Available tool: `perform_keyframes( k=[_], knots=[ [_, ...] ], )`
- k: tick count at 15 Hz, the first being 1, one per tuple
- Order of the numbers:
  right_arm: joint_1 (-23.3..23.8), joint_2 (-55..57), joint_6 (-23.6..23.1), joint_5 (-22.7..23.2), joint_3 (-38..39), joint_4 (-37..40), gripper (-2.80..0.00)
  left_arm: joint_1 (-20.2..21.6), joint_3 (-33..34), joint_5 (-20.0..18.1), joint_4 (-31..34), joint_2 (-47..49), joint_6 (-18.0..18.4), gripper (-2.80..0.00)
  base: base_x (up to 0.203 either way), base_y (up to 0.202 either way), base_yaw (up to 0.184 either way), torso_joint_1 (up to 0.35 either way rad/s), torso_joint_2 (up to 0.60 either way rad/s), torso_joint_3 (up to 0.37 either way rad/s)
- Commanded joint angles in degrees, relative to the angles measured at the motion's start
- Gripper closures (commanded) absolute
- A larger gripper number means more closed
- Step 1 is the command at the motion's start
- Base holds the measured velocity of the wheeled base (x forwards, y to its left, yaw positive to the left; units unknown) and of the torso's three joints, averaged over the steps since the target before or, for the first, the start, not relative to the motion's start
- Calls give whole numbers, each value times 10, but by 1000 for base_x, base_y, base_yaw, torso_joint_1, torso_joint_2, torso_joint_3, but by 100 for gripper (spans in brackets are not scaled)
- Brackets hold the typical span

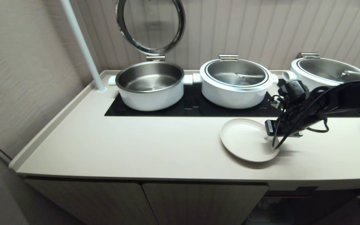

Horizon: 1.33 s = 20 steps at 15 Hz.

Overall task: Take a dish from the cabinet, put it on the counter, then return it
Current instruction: Pick up the plate from the table

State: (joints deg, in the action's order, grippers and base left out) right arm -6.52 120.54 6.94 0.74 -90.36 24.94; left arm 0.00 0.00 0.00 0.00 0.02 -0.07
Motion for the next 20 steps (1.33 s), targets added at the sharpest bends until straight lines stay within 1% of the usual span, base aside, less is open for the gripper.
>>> perform_keyframes(
  k=[1, 10, 12, 17, 20],
  knots=[
    [-1, 1, 0, 0, 1, 3, 0, 0, 0, 0, 0, 0, 0, 0, 0, 0, 0, 0, 0, 0],
    [-1, -5, 2, 0, 7, 5, 0, 0, 0, 0, 0, 0, 0, 0, 0, 0, 0, 0, 0, 0],
    [-1, -12, 10, 0, 10, 5, 0, 0, 0, 0, 0, 0, 0, 0, 0, 0, 0, 0, 0, 0],
    [-1, -33, 16, 0, 37, 4, 0, 0, 0, 0, 0, 0, 0, 0, 0, 0, 0, 0, 0, 0],
    [-1, -47, 46, 0, 49, 3, 0, 0, 0, 0, 0, 0, 0, 0, 0, 0, 0, 0, 0, 0]
  ],
)
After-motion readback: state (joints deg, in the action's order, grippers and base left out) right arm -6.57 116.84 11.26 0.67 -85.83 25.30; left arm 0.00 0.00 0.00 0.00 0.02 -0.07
